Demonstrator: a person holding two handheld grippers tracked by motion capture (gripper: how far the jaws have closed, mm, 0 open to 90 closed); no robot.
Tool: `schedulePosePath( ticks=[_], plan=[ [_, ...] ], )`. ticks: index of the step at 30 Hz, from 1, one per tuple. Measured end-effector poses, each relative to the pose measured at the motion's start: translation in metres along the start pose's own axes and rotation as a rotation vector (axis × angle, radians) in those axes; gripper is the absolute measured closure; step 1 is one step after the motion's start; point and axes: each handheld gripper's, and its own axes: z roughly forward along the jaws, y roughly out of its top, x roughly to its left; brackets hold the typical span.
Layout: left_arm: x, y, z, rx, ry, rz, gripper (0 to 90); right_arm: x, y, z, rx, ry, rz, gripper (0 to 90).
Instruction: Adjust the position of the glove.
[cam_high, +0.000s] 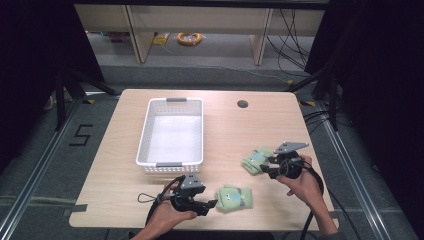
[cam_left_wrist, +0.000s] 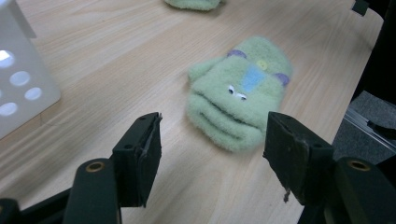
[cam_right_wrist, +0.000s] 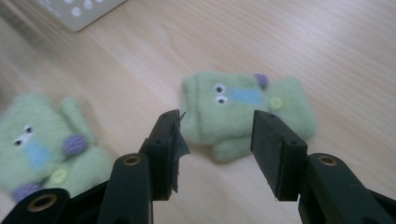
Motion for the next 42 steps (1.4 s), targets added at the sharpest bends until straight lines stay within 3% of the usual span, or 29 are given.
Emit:
schedulePosePath(
  ticks=[2, 3, 4, 8, 11, 13, 18, 20, 21, 24, 28, 29, 31, 34, 35, 37, 39, 42],
  plan=[
    [0.000, -0.001, -0.001, -0.001, -0.005, -0.002, 35.8, -0.006, 0.005, 0.006, 0.017, -0.008, -0.008, 53.6],
    [0.000, -0.001, -0.001, 0.002, -0.005, -0.002, 35.8, -0.010, 0.009, 0.010, 0.050, -0.009, -0.007, 53.7],
    [0.002, -0.001, -0.003, 0.013, -0.007, 0.013, 35.9, -0.012, 0.011, 0.015, 0.051, -0.008, 0.014, 53.8],
    [0.003, -0.002, -0.005, 0.013, -0.004, -0.004, 35.9, -0.021, 0.019, 0.035, 0.114, -0.028, -0.052, 53.7],
    [0.004, -0.003, -0.004, -0.006, 0.000, -0.011, 35.9, -0.025, 0.026, 0.044, 0.164, -0.018, -0.041, 53.8],
    [0.004, -0.003, -0.005, 0.003, -0.001, -0.005, 35.9, -0.029, 0.031, 0.052, 0.184, -0.016, -0.070, 53.8],
    [0.005, -0.004, -0.005, 0.009, 0.001, -0.009, 35.9, -0.034, 0.042, 0.067, 0.255, 0.014, -0.093, 53.9],
    [0.005, -0.004, -0.005, 0.009, 0.001, 0.000, 35.9, -0.039, 0.042, 0.076, 0.308, 0.032, -0.090, 54.6],
    [0.005, -0.004, -0.006, 0.006, 0.002, -0.002, 35.9, -0.040, 0.042, 0.078, 0.308, 0.034, -0.100, 56.1],
    [0.005, -0.004, -0.005, -0.009, 0.001, -0.009, 36.0, -0.044, 0.042, 0.081, 0.336, 0.076, -0.059, 66.1],
    [0.006, -0.004, -0.006, 0.000, 0.000, 0.008, 36.0, -0.048, 0.039, 0.081, 0.330, 0.099, -0.005, 76.6],
    [0.005, -0.004, -0.005, -0.011, 0.001, -0.004, 36.1, -0.047, 0.038, 0.080, 0.331, 0.092, 0.034, 78.6],
    [0.005, -0.004, -0.005, -0.018, 0.003, -0.015, 36.1, -0.047, 0.036, 0.079, 0.304, 0.091, 0.065, 81.5],
    [0.007, -0.004, -0.005, -0.004, 0.000, -0.003, 36.3, -0.047, 0.031, 0.077, 0.276, 0.085, 0.144, 83.8],
    [0.007, -0.004, -0.006, 0.004, -0.001, 0.005, 36.3, -0.048, 0.030, 0.076, 0.255, 0.088, 0.139, 84.2],
    [0.007, -0.004, -0.006, -0.001, -0.003, -0.014, 36.5, -0.049, 0.029, 0.070, 0.243, 0.103, 0.178, 84.8],
    [0.006, -0.003, -0.006, -0.020, 0.002, -0.018, 36.6, -0.048, 0.030, 0.065, 0.202, 0.097, 0.184, 84.9],
    [0.007, -0.002, -0.007, -0.025, -0.002, -0.013, 36.6, -0.043, 0.034, 0.049, 0.186, 0.092, 0.190, 84.9]
  ],
)
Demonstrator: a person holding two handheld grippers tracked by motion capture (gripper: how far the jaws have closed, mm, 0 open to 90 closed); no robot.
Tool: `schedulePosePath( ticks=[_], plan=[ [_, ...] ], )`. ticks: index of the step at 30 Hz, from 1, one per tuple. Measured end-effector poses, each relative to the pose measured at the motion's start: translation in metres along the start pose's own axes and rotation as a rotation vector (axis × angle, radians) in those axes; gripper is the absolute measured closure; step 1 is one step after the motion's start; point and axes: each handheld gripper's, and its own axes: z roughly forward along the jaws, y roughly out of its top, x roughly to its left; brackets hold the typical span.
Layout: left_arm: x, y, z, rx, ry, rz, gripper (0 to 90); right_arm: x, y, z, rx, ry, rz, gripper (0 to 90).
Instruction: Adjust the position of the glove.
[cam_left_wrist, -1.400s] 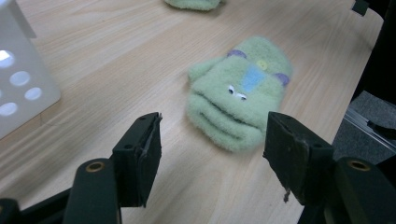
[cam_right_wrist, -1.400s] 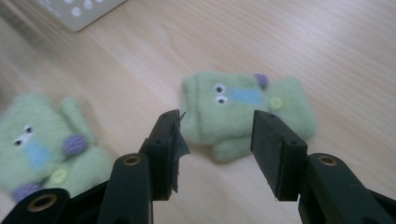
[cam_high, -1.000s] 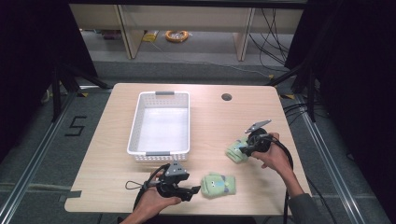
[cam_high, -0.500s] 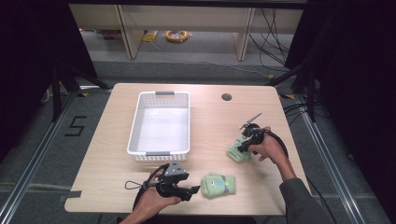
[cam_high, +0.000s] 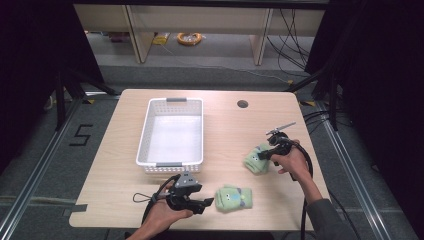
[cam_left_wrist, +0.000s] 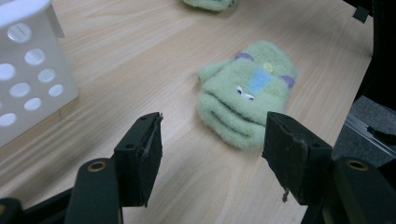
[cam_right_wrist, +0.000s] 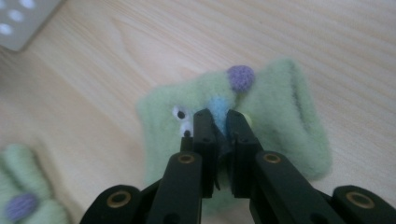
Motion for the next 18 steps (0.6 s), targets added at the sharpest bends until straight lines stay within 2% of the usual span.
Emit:
schedulePosePath(
  ticks=[2, 3, 4, 5, 6, 10, 11, 12, 13, 14, 15, 16, 17, 18],
  plan=[
    [0.000, 0.000, 0.000, -0.008, 0.004, -0.006, 36.6, 0.006, -0.001, -0.011, -0.032, 0.005, -0.029, 84.9],
    [0.000, 0.000, 0.000, -0.009, 0.005, -0.006, 37.0, 0.011, -0.001, -0.017, -0.039, 0.013, -0.026, 84.9],
    [-0.001, 0.000, 0.000, -0.008, 0.009, -0.008, 37.6, 0.012, -0.002, -0.019, -0.072, 0.012, -0.057, 84.9],
    [0.000, 0.000, -0.001, -0.002, 0.008, 0.002, 37.8, 0.021, -0.003, -0.025, -0.066, 0.035, -0.032, 84.9],
    [-0.001, 0.000, -0.001, -0.007, 0.011, 0.001, 37.9, 0.023, -0.004, -0.028, -0.079, 0.028, -0.046, 84.9],
    [-0.001, 0.000, -0.004, -0.012, 0.008, 0.009, 37.8, 0.045, -0.007, -0.046, -0.106, 0.083, -0.050, 84.8],
    [-0.002, -0.001, -0.004, -0.017, 0.013, -0.009, 37.9, 0.052, -0.009, -0.050, -0.105, 0.085, -0.058, 84.8],
    [0.001, 0.000, -0.006, -0.003, 0.014, 0.024, 38.0, 0.059, -0.010, -0.052, -0.130, 0.102, -0.054, 84.7],
    [0.001, 0.000, -0.006, -0.003, 0.014, 0.024, 38.3, 0.064, -0.012, -0.054, -0.145, 0.119, -0.057, 84.7],
    [0.000, 0.000, -0.006, -0.025, 0.018, -0.002, 38.5, 0.070, -0.013, -0.056, -0.150, 0.131, -0.058, 84.7],
    [0.000, 0.000, -0.006, -0.025, 0.026, -0.001, 38.5, 0.078, -0.016, -0.056, -0.161, 0.138, -0.046, 84.6],
    [-0.001, -0.001, -0.006, -0.030, 0.018, -0.018, 38.5, 0.083, -0.018, -0.056, -0.161, 0.140, -0.060, 84.6],
    [-0.001, -0.001, -0.007, -0.030, 0.018, 0.003, 38.5, 0.087, -0.021, -0.056, -0.146, 0.146, -0.073, 84.6],
    [-0.001, -0.001, -0.007, -0.030, 0.018, 0.003, 38.5, 0.089, -0.023, -0.056, -0.142, 0.156, -0.089, 84.6]
  ],
)
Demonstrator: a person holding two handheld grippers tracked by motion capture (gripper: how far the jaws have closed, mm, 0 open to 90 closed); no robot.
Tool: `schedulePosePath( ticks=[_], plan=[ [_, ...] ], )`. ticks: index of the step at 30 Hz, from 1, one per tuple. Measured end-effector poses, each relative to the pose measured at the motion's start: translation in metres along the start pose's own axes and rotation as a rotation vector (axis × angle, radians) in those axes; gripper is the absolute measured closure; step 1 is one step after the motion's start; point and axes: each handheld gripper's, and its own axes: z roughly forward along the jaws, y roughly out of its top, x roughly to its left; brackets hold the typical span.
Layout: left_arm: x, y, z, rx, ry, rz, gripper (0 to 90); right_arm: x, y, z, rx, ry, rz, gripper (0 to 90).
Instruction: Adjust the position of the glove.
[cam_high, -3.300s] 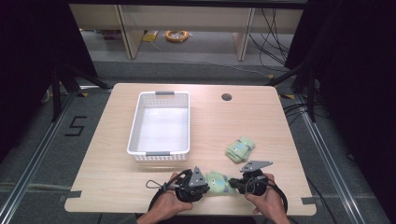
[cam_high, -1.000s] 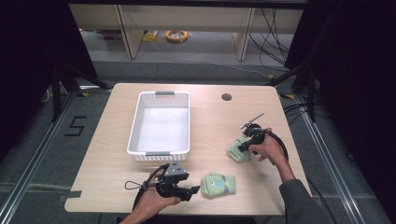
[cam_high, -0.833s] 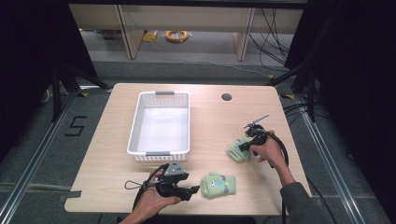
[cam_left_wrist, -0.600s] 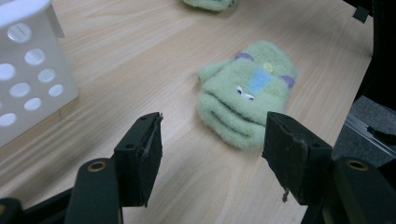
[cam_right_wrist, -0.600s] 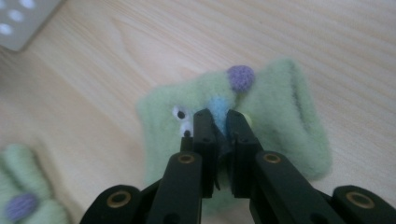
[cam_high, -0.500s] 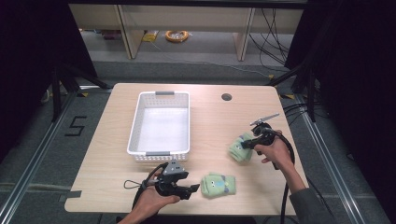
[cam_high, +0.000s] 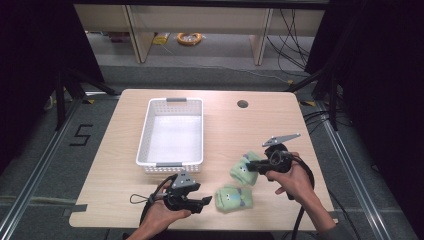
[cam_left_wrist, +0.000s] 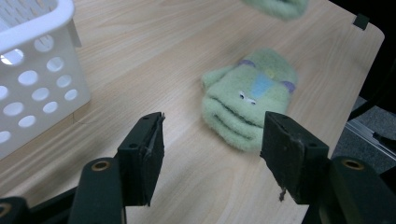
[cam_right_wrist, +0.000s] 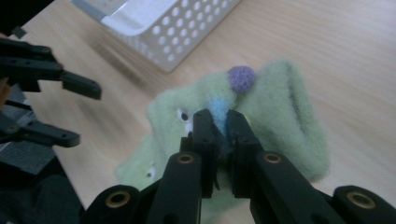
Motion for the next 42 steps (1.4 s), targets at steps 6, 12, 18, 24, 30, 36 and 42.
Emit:
schedulePosePath(
  ticks=[6, 12, 18, 24, 30, 36, 42],
  plan=[
    [-0.004, 0.001, -0.001, -0.002, -0.005, 0.004, 39.5, 0.015, -0.013, 0.009, 0.018, 0.035, 0.010, 84.5],
    [-0.004, 0.000, 0.001, -0.001, -0.015, 0.012, 39.5, 0.024, -0.021, 0.020, 0.021, 0.079, 0.007, 84.4],
    [-0.005, 0.001, 0.000, -0.009, -0.018, 0.018, 37.0, 0.030, -0.025, 0.026, 0.031, 0.106, 0.021, 84.2],
    [-0.009, 0.000, 0.004, 0.031, -0.021, 0.071, 29.5, 0.032, -0.036, 0.042, 0.065, 0.121, 0.062, 83.8],
    [-0.011, -0.003, 0.011, 0.048, -0.018, 0.074, 29.1, 0.028, -0.045, 0.052, 0.072, 0.108, 0.079, 82.9],
    [-0.015, -0.003, 0.019, 0.050, -0.022, 0.123, 34.2, 0.024, -0.052, 0.057, 0.076, 0.084, 0.090, 79.9],
    [-0.019, -0.003, 0.029, 0.048, -0.029, 0.132, 42.1, 0.026, -0.053, 0.059, 0.066, 0.096, 0.064, 71.5]
  ],
)
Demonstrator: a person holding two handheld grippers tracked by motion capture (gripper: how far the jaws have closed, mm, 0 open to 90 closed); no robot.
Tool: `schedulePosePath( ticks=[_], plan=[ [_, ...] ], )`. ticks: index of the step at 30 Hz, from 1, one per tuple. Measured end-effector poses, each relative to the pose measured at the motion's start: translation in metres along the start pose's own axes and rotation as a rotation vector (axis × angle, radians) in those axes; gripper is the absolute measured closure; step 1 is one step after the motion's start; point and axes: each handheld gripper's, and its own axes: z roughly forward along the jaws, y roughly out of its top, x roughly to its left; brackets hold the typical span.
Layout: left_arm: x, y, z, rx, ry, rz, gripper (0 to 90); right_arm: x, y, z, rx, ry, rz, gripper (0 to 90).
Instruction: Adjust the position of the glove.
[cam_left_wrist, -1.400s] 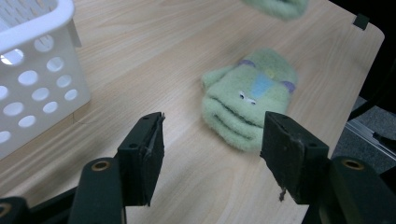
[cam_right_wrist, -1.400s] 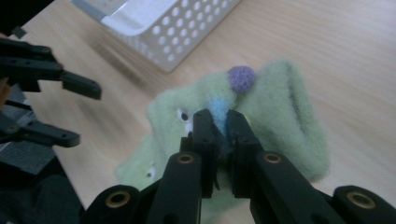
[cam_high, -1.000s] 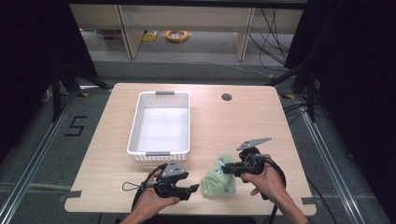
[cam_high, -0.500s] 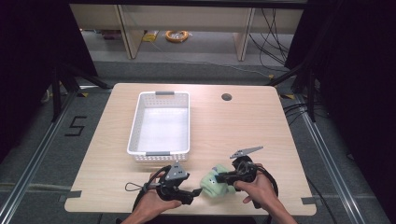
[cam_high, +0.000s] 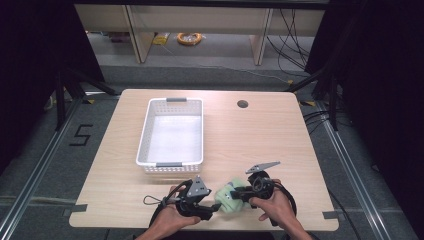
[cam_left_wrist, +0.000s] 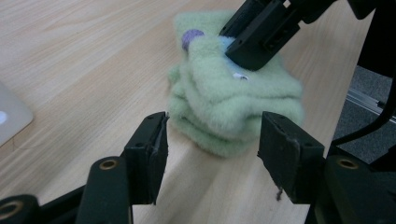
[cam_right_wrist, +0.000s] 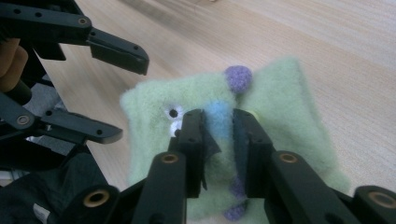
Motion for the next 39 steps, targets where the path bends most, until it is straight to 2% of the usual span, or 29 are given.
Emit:
schedulePosePath(
  ticks=[3, 4, 6, 7, 8, 9, 10, 11, 12, 13, 14, 15, 16, 18, 19, 20, 22, 23, 25, 26, 27, 28, 30, 32, 33, 34, 36, 37, 39],
  plan=[
    [0.000, 0.001, 0.002, 0.010, -0.003, -0.004, 46.0, 0.002, 0.001, -0.002, 0.000, -0.002, -0.026, 65.6],
    [0.001, 0.002, 0.005, 0.002, -0.007, 0.019, 49.4, 0.002, 0.001, -0.004, -0.003, 0.005, -0.032, 64.3],
    [0.002, 0.002, 0.004, 0.017, -0.013, 0.032, 52.3, 0.003, 0.003, -0.008, -0.016, -0.002, -0.032, 62.5],
    [0.002, 0.003, 0.006, -0.011, -0.018, 0.015, 55.5, 0.001, 0.004, -0.011, -0.028, 0.003, -0.055, 61.9],
    [0.002, 0.003, 0.006, -0.011, -0.018, 0.015, 56.5, 0.000, 0.006, -0.014, -0.042, -0.003, -0.072, 61.8],
    [0.002, 0.003, 0.006, -0.004, -0.011, -0.003, 57.9, 0.001, 0.007, -0.018, -0.052, -0.038, -0.080, 61.8],
    [0.005, 0.004, 0.007, -0.013, -0.021, 0.007, 59.1, -0.001, 0.008, -0.021, -0.052, -0.049, -0.093, 61.9],
    [0.008, 0.004, 0.005, 0.004, -0.021, 0.032, 59.8, -0.002, 0.009, -0.022, -0.070, -0.082, -0.102, 62.1],
    [0.008, 0.004, 0.005, 0.004, -0.021, 0.032, 60.4, -0.002, 0.009, -0.022, -0.070, -0.082, -0.102, 62.1],
    [0.008, 0.003, 0.006, -0.014, -0.017, 0.000, 60.6, -0.009, 0.012, -0.027, -0.062, -0.132, -0.116, 62.6],
    [0.008, 0.003, 0.006, -0.014, -0.017, 0.000, 61.3, -0.009, 0.012, -0.027, -0.062, -0.132, -0.116, 62.6],
    [0.009, 0.003, 0.007, -0.010, -0.018, 0.003, 62.1, -0.016, 0.013, -0.026, -0.038, -0.160, -0.114, 62.9],
    [0.010, 0.003, 0.006, -0.010, -0.021, 0.018, 62.7, -0.020, 0.013, -0.024, -0.026, -0.159, -0.103, 63.1],
    [0.010, 0.003, 0.007, -0.007, -0.021, 0.018, 63.6, -0.023, 0.012, -0.021, -0.020, -0.158, -0.098, 63.6],
    [0.011, 0.003, 0.006, 0.006, -0.023, 0.040, 63.9, -0.027, 0.010, -0.014, -0.015, -0.162, -0.079, 63.4],
    [0.010, 0.003, 0.007, -0.002, -0.019, 0.023, 64.7, -0.029, 0.009, -0.012, 0.003, -0.163, -0.078, 63.9],
    [0.008, 0.003, 0.006, -0.005, -0.007, 0.011, 68.4, -0.032, 0.007, -0.007, -0.008, -0.149, -0.073, 68.8],
    [0.009, 0.003, 0.006, -0.009, -0.008, 0.030, 71.7, -0.032, 0.007, -0.007, 0.004, -0.136, -0.073, 74.3],
    [0.009, 0.003, 0.005, -0.008, -0.006, 0.030, 77.5, -0.032, 0.007, -0.007, 0.007, -0.129, -0.061, 80.2],
    [0.010, 0.004, 0.004, 0.005, -0.006, 0.048, 79.4, -0.032, 0.007, -0.007, 0.004, -0.124, -0.051, 82.8],
    [0.010, 0.004, 0.004, 0.005, -0.006, 0.048, 80.5, -0.032, 0.007, -0.007, 0.004, -0.124, -0.051, 82.8],
    [0.011, 0.003, 0.004, 0.007, -0.005, 0.049, 81.8, -0.033, 0.007, -0.008, -0.005, -0.112, -0.086, 86.2],
    [0.012, 0.005, 0.003, 0.013, -0.004, 0.059, 84.5, -0.031, 0.007, -0.009, -0.003, -0.124, -0.086, 87.1],
    [0.010, 0.005, 0.002, -0.014, 0.003, 0.027, 86.4, -0.029, 0.007, -0.013, -0.011, -0.118, -0.098, 87.6],
    [0.010, 0.007, -0.001, -0.009, 0.001, 0.043, 86.9, -0.026, 0.007, -0.015, -0.027, -0.117, -0.082, 87.8],
    [0.010, 0.007, -0.001, -0.009, 0.001, 0.043, 87.2, -0.025, 0.007, -0.017, -0.054, -0.111, -0.100, 87.9],
    [0.010, 0.013, -0.008, -0.037, 0.011, 0.066, 87.6, -0.021, 0.008, -0.027, -0.052, -0.110, -0.103, 88.0],
    [0.011, 0.016, -0.011, -0.040, 0.011, 0.087, 87.7, -0.018, 0.006, -0.028, -0.097, -0.103, -0.100, 88.0],
    [0.011, 0.019, -0.013, -0.050, 0.015, 0.077, 87.7, -0.016, 0.006, -0.035, -0.079, -0.104, -0.099, 88.0]
  ],
)
